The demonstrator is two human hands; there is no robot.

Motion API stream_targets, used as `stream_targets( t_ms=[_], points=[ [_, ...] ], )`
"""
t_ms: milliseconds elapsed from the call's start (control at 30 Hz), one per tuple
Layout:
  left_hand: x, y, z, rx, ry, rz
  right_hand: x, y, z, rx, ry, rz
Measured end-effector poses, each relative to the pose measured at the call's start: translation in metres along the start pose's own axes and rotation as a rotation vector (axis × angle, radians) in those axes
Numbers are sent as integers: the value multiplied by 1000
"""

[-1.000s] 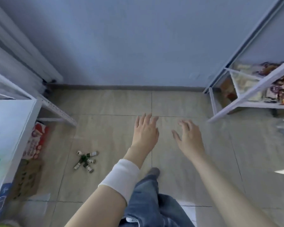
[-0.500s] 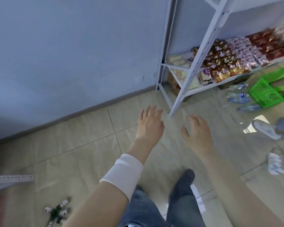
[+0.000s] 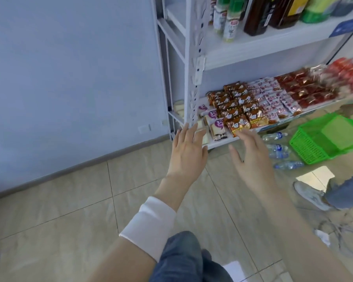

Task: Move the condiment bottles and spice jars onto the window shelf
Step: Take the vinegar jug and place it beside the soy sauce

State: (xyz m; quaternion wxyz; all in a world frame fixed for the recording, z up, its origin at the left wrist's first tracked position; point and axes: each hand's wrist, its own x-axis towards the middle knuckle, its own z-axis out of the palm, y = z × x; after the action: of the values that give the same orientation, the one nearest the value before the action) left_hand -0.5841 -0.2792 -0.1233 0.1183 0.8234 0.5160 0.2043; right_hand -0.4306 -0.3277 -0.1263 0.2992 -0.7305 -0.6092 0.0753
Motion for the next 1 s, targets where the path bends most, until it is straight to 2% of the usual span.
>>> stream_targets(
  t_ms=[200, 500, 1000],
  points=[
    [83, 41, 13, -11, 151, 39, 87, 36, -27, 65, 76, -105],
    [185, 102, 31, 6, 290, 74, 187, 98, -81, 74, 146, -119],
    [305, 252, 95, 103, 394, -90, 316, 250, -167, 269, 103, -303]
  ],
)
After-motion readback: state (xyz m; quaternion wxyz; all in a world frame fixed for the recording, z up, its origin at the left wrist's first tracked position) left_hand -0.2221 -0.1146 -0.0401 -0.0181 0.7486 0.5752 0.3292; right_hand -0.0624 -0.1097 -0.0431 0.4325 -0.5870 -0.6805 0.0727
